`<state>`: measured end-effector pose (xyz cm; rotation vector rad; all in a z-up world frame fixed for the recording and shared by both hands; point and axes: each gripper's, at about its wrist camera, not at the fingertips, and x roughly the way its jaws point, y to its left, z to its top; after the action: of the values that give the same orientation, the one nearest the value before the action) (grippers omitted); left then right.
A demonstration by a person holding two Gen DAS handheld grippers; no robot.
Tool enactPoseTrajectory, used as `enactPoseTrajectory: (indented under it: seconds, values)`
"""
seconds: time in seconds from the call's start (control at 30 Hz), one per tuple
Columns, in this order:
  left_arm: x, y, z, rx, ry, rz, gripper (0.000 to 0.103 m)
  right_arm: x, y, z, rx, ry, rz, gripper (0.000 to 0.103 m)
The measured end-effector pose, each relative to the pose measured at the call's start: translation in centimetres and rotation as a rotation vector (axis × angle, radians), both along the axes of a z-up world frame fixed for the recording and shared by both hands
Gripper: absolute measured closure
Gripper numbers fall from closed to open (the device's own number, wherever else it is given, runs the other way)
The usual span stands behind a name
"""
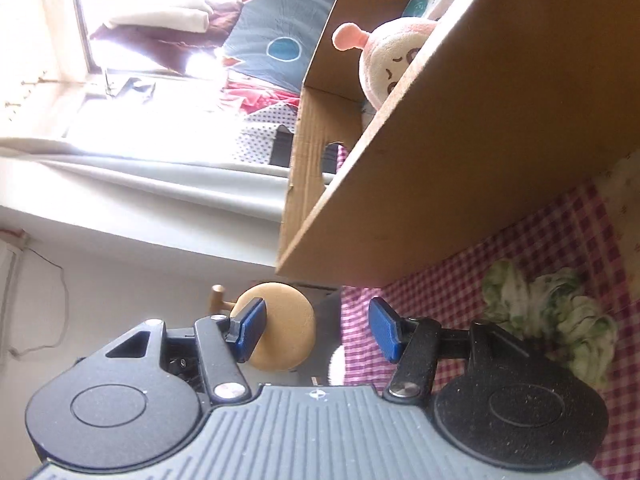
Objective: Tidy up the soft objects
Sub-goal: 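Carry the tan disc over the box with the right gripper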
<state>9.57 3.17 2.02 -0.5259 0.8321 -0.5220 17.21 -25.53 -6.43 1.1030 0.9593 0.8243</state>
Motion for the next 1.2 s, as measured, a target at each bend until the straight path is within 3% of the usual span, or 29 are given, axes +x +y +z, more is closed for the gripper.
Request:
enactPoseTrajectory:
  seconds: [0.33,0.47,0.57,0.63,0.87,1.03,1.2]
  values:
    - [0.2,0.4,3.8,-0.158,-0.08,-0.027,0.101,0.9,0.0,-0.9,0.409,0.045,0.0,0.043]
    - [1.3,0.3,4.9,-0.178,-0.112,-0.042,0.101,1.5,-0.1,-0.3,0.498,0.027,-0.015,0.043]
    - [2.5,-0.1,5.1,-0.18,-0.12,-0.053,0.101,1.8,-0.3,0.9,0.503,-0.014,-0.019,0.048]
    - [3.2,-0.3,5.0,-0.19,-0.117,-0.06,0.101,2.2,-0.4,2.3,0.46,-0.057,-0.031,0.053]
    - [6.1,0.0,4.6,-0.241,-0.126,-0.092,0.101,3.2,-1.9,7.2,0.164,-0.188,-0.082,0.079]
    - [9.3,-0.8,3.1,-0.256,-0.081,-0.127,0.101,4.3,-3.0,9.2,-0.026,-0.206,-0.082,0.081]
    - [12.4,-2.3,0.1,-0.261,0.009,-0.159,0.101,6.2,-3.9,8.7,-0.166,-0.13,-0.051,0.081]
